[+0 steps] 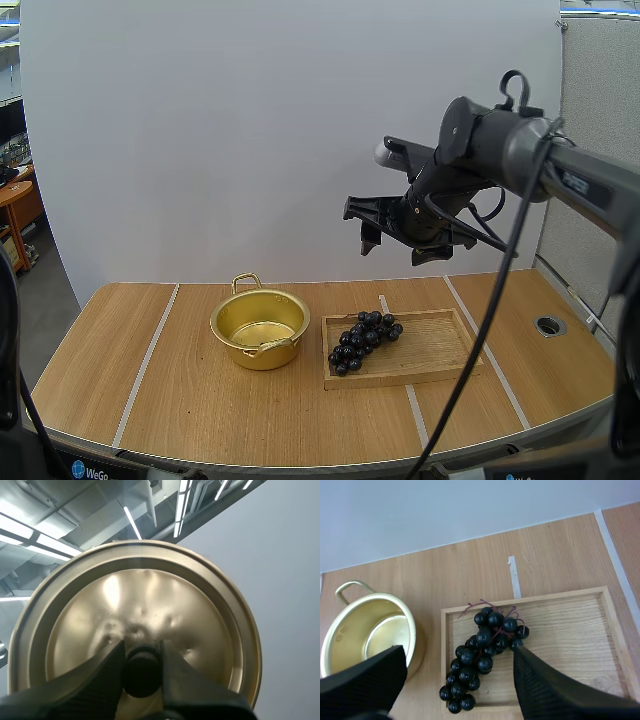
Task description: Open the pot, put the grape inside, and close it
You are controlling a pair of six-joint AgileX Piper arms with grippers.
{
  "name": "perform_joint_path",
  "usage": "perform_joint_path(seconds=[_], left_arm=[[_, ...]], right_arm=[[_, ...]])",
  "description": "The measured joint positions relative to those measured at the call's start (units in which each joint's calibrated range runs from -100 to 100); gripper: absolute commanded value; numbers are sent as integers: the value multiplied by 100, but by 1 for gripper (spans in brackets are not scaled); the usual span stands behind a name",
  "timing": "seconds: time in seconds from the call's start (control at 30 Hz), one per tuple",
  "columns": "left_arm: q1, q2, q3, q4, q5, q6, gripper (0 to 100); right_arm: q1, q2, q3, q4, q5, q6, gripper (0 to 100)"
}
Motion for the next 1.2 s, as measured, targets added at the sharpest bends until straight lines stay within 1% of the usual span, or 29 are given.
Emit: perform_joint_path(seconds=[0.07,0.13,0.37,0.6,0.73,0.93,1.0,1.1,1.2], left_arm=[[0,0,0,0,0,0,0],[0,0,0,0,-13,0,0],[0,0,0,0,-13,0,0],[0,0,-3,0,-13,0,0],[0,0,-3,0,-13,0,0],[0,0,-14,0,-13,0,0],[0,0,-14,0,-13,0,0],[0,0,-14,0,-13,0,0],[0,0,-14,0,-13,0,0]], right_arm=[[0,546,0,-130,-306,341,100],[0,930,0,-167,-466,532,100],[0,1804,0,-179,-865,799,100],[0,2110,0,-179,-1162,872,100],[86,2278,0,-220,-1292,940,100],[356,2548,0,-692,-1512,1375,100],[457,2653,0,-1022,-1530,1677,100],[493,2786,0,-1217,-1552,1882,100],[493,2922,0,-1264,-1560,1956,100]])
